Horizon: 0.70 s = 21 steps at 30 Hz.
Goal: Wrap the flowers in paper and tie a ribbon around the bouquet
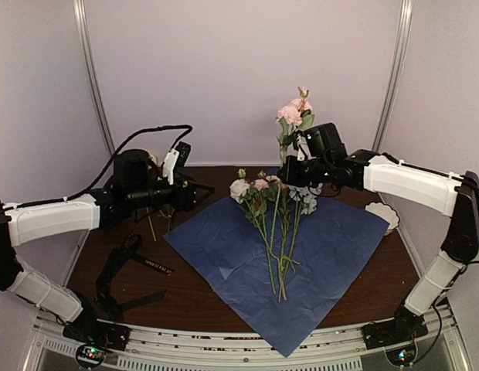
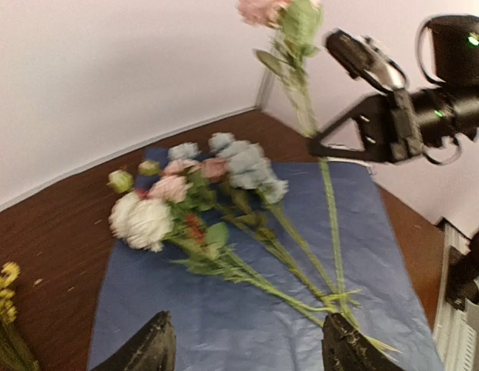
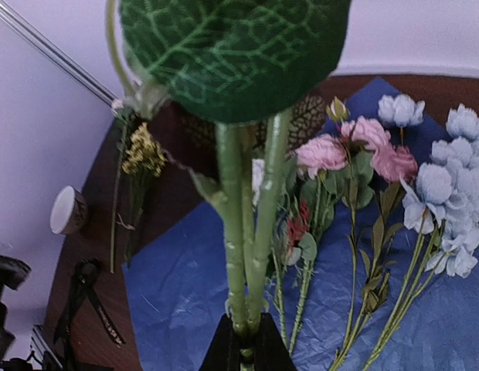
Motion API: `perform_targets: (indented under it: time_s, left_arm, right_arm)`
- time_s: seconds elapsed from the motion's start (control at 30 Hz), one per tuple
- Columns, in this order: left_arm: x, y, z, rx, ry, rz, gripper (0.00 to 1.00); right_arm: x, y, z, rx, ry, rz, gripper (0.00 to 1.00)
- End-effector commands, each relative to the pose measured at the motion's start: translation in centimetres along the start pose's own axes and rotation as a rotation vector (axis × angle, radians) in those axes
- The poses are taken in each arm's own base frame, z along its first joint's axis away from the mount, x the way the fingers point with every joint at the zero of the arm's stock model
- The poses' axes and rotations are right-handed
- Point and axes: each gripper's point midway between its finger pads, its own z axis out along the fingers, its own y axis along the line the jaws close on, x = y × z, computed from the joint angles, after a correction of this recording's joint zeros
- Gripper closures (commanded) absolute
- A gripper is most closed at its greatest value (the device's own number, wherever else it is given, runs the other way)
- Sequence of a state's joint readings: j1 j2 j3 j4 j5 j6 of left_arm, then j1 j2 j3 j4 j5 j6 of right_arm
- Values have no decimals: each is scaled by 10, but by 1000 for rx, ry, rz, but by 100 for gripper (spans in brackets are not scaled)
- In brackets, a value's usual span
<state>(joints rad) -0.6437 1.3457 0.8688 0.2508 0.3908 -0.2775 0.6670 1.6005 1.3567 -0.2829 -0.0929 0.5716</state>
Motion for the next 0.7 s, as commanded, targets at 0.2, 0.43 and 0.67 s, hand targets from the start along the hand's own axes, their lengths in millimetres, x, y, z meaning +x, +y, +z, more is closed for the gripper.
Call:
perform_targets:
  time_s: [0.2,0.43,0.67]
  left_arm:
    - [62,174,-51,-727,391,-269,37]
    - [92,214,-69,-810,462,-391,40]
    - [126,244,-85,-860,514,-505,39]
  right_arm:
    - [87,-87,78,297,424,-70,94]
    - [77,-98,79,357,366,-57,60]
    - [51,-87,44,350,295,-81,58]
